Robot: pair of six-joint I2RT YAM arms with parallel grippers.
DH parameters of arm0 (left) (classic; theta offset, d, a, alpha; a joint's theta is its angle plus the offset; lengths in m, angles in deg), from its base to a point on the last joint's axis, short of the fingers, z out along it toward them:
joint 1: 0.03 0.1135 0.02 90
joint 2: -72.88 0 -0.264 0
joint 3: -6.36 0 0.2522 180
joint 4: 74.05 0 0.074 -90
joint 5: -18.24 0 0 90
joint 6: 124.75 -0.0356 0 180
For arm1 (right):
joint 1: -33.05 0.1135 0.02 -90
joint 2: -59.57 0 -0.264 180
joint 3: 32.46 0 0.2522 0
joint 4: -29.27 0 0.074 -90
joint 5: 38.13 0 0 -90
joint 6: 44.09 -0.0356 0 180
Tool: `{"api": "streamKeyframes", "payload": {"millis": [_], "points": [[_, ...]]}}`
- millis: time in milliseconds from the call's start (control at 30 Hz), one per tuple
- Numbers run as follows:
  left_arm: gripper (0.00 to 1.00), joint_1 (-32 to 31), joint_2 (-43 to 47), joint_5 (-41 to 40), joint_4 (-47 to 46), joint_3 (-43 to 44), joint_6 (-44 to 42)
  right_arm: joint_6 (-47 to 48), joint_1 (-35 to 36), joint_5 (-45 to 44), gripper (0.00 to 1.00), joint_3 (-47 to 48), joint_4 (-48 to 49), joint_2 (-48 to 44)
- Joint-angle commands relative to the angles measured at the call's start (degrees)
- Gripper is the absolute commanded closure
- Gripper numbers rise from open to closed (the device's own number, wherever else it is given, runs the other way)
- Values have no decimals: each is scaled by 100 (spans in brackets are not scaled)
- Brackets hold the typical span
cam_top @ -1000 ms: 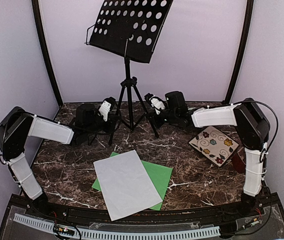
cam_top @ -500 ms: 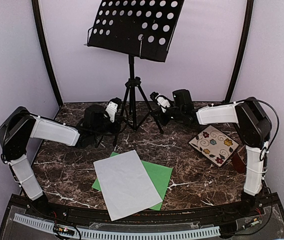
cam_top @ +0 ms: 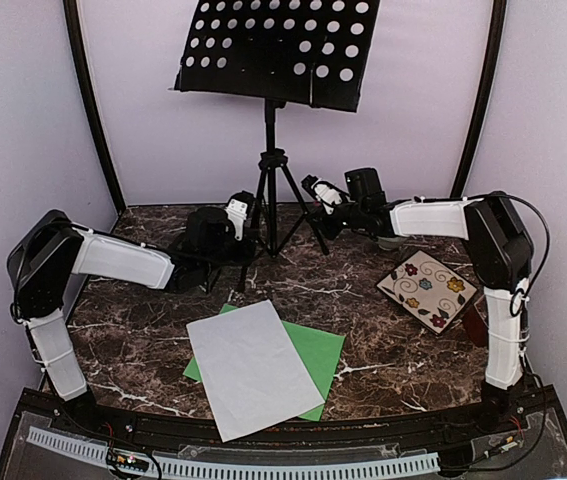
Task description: Set up the instrument practice props
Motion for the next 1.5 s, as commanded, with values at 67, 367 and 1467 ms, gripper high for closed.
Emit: {"api": "streamKeyframes", "payload": {"millis": [67, 367, 1467], "points": [[100, -453, -25, -400, 446, 77, 559, -85, -421, -1266, 98, 424, 815, 36], [100, -667, -328, -798, 741, 407, 1440, -379, -342, -1127, 61, -71, 1118, -322], [34, -784, 323, 113, 313, 45, 1559, -3083, 644, -1374, 17, -2598, 1661, -2278]]}}
